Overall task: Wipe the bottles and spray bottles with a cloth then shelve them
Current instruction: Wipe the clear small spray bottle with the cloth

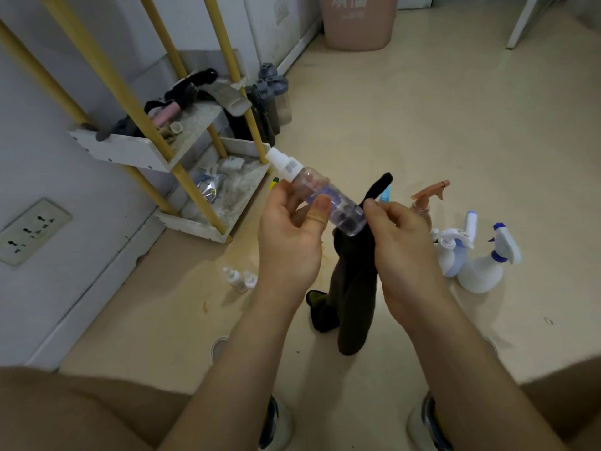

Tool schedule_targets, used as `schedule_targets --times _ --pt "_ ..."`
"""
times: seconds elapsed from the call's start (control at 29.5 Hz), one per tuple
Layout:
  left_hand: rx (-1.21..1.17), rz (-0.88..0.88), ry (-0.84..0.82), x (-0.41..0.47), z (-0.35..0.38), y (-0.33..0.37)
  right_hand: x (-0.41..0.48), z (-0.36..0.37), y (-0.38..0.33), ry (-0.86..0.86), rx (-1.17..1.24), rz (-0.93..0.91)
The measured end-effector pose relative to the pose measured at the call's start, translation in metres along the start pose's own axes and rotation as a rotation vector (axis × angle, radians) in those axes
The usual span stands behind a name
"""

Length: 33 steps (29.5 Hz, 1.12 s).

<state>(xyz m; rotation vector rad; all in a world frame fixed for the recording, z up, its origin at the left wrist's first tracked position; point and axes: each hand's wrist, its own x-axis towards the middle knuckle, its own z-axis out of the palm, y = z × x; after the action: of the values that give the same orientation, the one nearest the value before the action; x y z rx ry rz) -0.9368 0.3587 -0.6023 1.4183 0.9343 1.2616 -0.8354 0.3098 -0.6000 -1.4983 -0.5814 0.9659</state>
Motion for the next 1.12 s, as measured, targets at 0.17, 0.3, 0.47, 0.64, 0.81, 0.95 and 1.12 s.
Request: schedule_targets --times 0.17,0.3,0.47,0.64,0.81,0.95,1.12 --pt "0.384 0.198 0.062 0.003 -0.001 -0.024 0.002 -0.01 0.014 -0.032 0.008 0.09" --pt "0.486 -0.104 -0.056 0.005 0.007 -0.061 0.017 -0.028 0.046 0.077 0.044 0.256" --pt "0.633 -0.239 -0.148 0.005 0.027 -0.117 0.033 -0.043 0.096 0.207 0.104 0.492" --pt "0.673 -0.296 -0.282 0.012 0.055 -0.166 0.054 -0.048 0.125 0.442 0.267 0.584" --pt "0.753 -0.358 -0.448 0.023 0.088 -0.217 0.085 -0.044 0.153 0.646 0.396 0.638" --pt "0.845 -0.332 -0.478 0.036 0.112 -0.252 0.107 -0.059 0.175 0.777 0.424 0.686" --pt "0.881 -0.361 -0.531 0.052 0.133 -0.307 0.136 -0.066 0.192 0.712 0.603 0.762"
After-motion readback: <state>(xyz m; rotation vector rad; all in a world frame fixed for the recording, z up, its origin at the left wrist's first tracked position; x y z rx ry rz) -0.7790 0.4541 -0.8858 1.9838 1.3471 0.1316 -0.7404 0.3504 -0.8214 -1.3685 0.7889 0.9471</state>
